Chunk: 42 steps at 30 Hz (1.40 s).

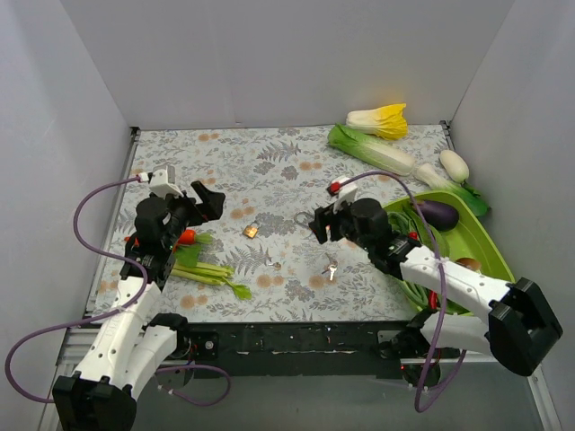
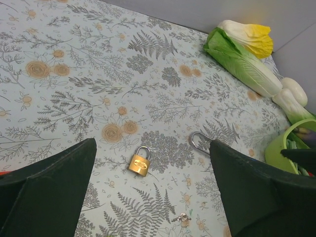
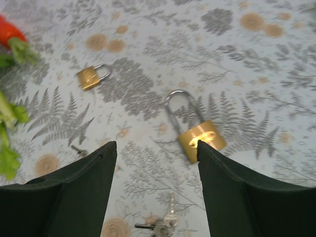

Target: Unlock with the key

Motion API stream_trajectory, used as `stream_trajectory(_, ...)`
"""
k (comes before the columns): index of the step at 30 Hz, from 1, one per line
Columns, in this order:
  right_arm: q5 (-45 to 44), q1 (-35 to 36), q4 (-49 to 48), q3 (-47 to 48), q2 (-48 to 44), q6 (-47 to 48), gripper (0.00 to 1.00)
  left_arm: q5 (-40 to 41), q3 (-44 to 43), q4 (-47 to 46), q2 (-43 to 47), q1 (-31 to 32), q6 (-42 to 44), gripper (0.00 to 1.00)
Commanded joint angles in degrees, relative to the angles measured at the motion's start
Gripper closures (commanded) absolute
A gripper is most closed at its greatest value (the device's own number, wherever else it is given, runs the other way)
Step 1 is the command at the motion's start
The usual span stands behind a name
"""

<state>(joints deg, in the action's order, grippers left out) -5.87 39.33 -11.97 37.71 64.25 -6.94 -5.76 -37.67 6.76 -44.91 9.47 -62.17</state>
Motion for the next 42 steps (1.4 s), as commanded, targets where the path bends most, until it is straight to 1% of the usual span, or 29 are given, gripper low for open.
stream_trajectory(1,0.8,9.0,-0.8,2.6,3.9,-2.1,0.29,-2.5,0.8,-2.5,1.1,-0.3,1.3,0.02)
stream_trajectory(2,-0.2,12.0,-0.1,3.1,4.8,-3.0,0.3,-2.3,0.5,-2.2,0.9,-0.3,1.4,0.02)
stream_trajectory(5,-3.2,17.1,1.8,4.0,8.3,-3.9,0.32,-2.9,0.4,-1.6,0.5,-0.3,1.7,0.02)
stream_trajectory(9,-6.9,21.0,3.4,6.8,14.6,-4.7,0.35,-3.8,1.1,-1.8,1.7,-0.3,1.5,0.02)
stream_trajectory(11,-7.2,21.8,4.9,9.5,16.8,-5.0,0.36,-3.3,1.2,-1.8,2.2,-0.3,1.5,0.02)
stream_trajectory(15,-7.7,22.2,5.8,12.8,22.4,-5.5,0.43,-3.1,1.2,-1.5,2.3,-0.3,1.4,0.02)
stream_trajectory(24,-10.7,25.8,11.5,19.0,31.3,-5.0,0.49,-3.2,1.2,-1.4,2.5,-0.3,1.4,0.02)
stream_trajectory(26,-11.6,26.1,11.9,20.0,32.4,-6.1,0.5,-3.5,1.4,-1.4,2.5,-0.3,1.5,0.02)
stream_trajectory(27,-11.9,26.2,13.8,20.3,33.1,-6.3,0.5,-3.4,1.4,-1.4,2.5,-0.3,1.5,0.02)
stream_trajectory(34,-14.4,26.5,14.7,20.9,34.9,-5.6,0.5,-4.0,1.5,-1.6,2.4,-0.3,1.5,0.02)
stream_trajectory(38,-15.8,26.4,16.8,23.0,37.3,-4.8,0.54,-3.8,1.5,-1.6,2.5,-0.3,1.6,0.02)
stream_trajectory(42,-13.8,26.5,16.1,23.4,37.7,-4.0,0.54,-3.8,1.6,-1.6,2.5,-0.3,1.7,0.02)
